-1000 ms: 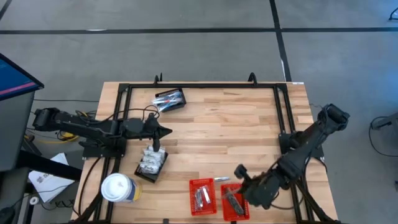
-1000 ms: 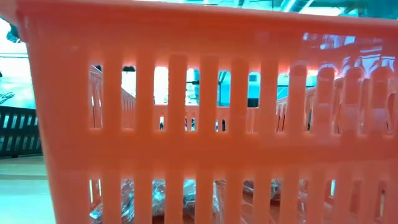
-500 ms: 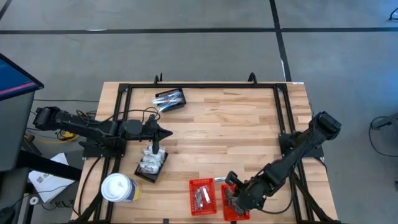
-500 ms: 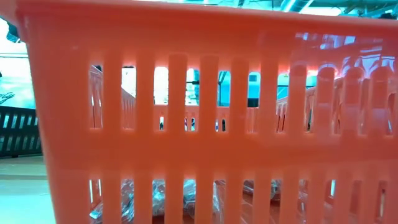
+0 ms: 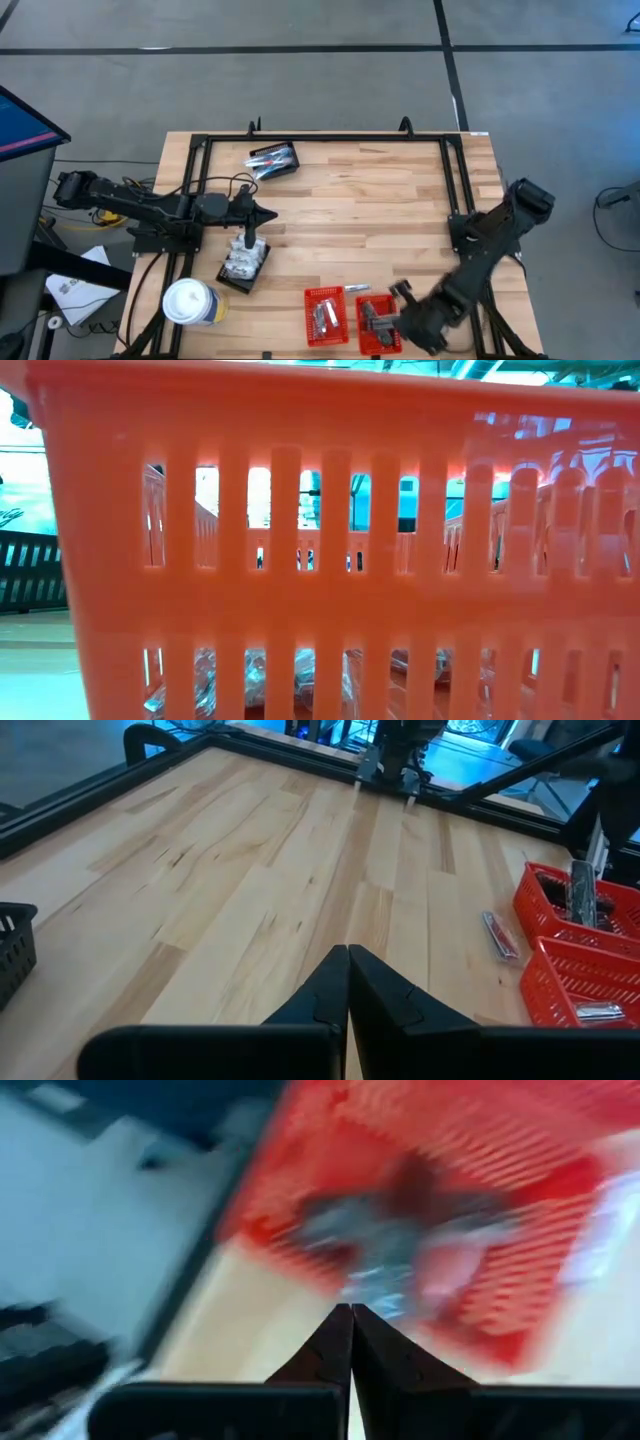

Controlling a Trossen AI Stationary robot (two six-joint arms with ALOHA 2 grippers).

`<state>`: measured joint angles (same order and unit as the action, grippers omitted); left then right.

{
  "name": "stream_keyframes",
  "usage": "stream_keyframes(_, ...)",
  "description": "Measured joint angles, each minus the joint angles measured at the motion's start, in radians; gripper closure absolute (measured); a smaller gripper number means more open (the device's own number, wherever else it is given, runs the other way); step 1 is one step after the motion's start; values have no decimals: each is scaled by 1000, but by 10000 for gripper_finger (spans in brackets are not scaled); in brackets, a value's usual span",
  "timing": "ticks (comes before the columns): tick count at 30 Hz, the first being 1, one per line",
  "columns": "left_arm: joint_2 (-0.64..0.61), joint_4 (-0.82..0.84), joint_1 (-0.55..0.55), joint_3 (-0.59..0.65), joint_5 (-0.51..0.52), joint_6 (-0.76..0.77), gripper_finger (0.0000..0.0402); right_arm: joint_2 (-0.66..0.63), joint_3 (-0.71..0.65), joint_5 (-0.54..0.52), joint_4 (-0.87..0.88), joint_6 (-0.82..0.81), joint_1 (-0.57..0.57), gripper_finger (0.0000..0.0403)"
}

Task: Pick & Place Travel size toiletries
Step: Put the black hair brush into the right red bin

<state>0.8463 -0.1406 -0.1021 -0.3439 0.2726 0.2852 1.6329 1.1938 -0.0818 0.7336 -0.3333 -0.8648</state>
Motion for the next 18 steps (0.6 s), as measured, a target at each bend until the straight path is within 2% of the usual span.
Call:
stream_keyframes(4, 0, -4, 0, 0, 0, 0, 401, 10, 0, 78, -3, -126, -62, 403)
stream_keyframes(8, 0, -4, 0, 0, 0, 0, 401, 10, 0, 56, -23, -141, -86, 403)
stream_keyframes(12, 0, -4, -1, 0, 0, 0, 401, 22, 0, 65, -9, -162, -69, 403)
stream_keyframes(18, 0, -6, -12, 0, 0, 1, 401, 97, -2, 151, -18, -123, -10, 403)
